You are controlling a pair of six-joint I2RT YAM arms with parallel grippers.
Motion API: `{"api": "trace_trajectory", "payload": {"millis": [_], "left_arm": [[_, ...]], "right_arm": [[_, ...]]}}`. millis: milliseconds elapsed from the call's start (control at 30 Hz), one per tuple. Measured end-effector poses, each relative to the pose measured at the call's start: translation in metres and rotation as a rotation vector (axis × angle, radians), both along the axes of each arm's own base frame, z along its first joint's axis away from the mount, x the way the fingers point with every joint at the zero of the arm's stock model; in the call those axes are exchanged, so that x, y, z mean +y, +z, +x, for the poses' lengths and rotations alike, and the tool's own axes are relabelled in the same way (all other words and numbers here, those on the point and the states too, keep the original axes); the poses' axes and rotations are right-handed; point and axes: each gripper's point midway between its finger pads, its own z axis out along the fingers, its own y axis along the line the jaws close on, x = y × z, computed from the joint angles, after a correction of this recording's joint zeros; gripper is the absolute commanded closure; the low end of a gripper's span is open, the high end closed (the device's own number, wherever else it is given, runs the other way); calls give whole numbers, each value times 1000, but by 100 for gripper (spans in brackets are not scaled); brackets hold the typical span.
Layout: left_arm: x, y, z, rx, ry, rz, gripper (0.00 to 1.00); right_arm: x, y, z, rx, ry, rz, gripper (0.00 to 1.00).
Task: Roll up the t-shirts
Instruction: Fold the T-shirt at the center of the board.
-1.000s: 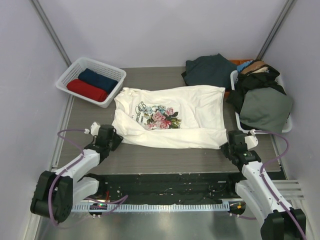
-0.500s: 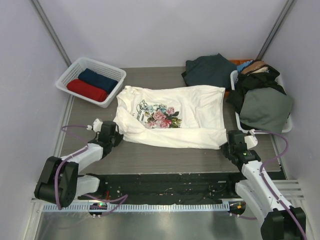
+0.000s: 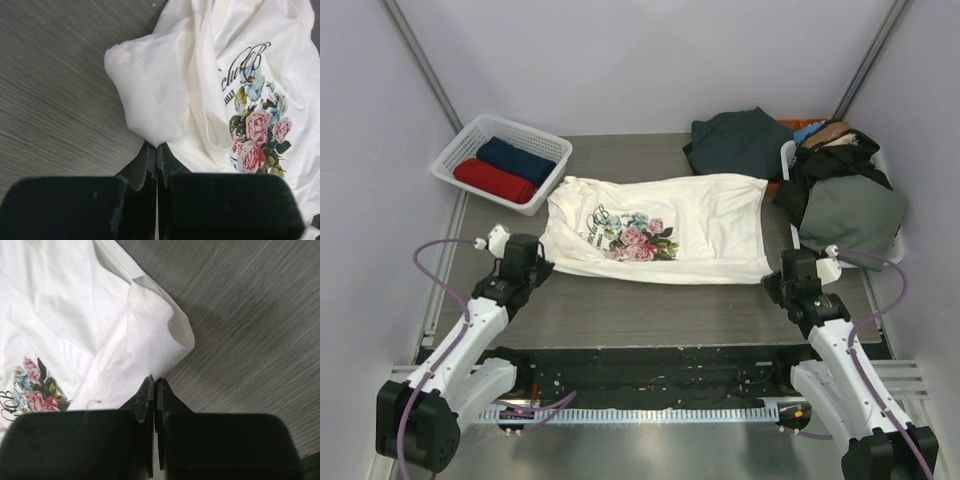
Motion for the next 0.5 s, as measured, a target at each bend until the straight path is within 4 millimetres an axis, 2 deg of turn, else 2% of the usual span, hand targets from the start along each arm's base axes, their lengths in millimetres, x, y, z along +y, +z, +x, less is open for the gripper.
{"api": "trace_trajectory", "payload": {"millis": [67,167,267,333,400,500], "left_arm": [[1,17,4,-6,-9,21,100],[0,64,20,-53,-25,49,100],[0,128,37,-154,-36,69,100],[1,172,42,-227,-41,83,100],[3,209,41,-286,-43,90,100],[6,268,32,-378,-57,101,100]], "right_arm": [[0,15,6,-25,5,-6,99],[-1,54,20,-95,3,-19,99],[-2,107,37,-198,6,-30,99],[-2,152,47,-288,12,-36,99],[-2,195,52,-377,19,-43,99],[-3,255,48,-499,33,-57,99]]}}
